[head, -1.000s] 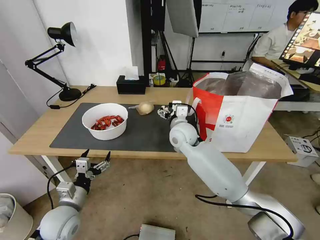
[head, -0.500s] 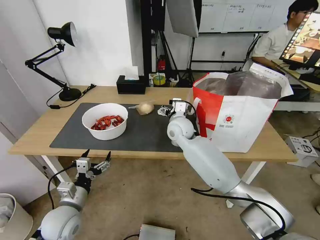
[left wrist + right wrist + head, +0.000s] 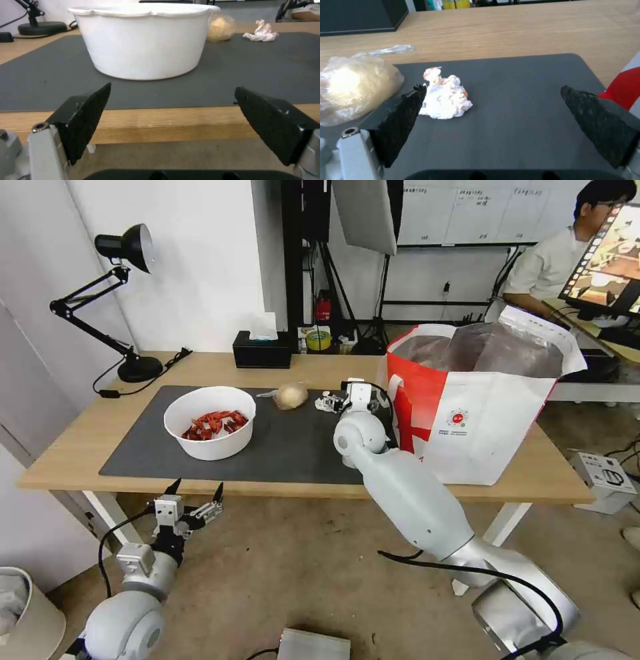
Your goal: Pick up the trash from the table and place it into the takeout bag.
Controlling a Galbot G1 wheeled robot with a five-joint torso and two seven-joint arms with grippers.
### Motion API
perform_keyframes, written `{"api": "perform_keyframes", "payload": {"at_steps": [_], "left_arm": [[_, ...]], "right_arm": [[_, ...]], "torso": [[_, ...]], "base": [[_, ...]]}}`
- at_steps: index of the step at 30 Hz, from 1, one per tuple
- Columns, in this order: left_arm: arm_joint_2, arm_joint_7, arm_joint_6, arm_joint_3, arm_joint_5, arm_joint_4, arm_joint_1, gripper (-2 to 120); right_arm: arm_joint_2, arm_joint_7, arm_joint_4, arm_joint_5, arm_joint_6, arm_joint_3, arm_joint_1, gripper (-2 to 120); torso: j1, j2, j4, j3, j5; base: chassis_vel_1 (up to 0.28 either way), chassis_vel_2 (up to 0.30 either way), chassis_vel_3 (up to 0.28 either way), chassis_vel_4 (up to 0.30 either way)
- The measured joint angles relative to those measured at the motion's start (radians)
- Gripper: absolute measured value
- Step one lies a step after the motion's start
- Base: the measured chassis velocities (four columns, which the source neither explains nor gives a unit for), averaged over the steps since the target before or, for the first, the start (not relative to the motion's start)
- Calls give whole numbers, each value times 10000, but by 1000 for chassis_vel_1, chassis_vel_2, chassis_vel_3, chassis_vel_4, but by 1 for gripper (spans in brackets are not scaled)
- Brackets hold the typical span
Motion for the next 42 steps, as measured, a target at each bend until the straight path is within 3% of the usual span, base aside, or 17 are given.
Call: {"api": "perform_keyframes", "payload": {"at_steps": [18, 42], "left_arm": [[62, -18, -2, -13, -17, -96, 52, 100], [4, -37, 0, 30, -13, -50, 14, 100]], "right_arm": [[50, 143, -356, 176, -417, -29, 410, 100], [-145, -1444, -874, -528, -1185, -505, 897, 100]], "torso": [[0, 0, 0, 0, 0], [1, 0, 1, 0, 0]], "base": [[0, 0, 0, 0], [0, 0, 0, 0]]}}
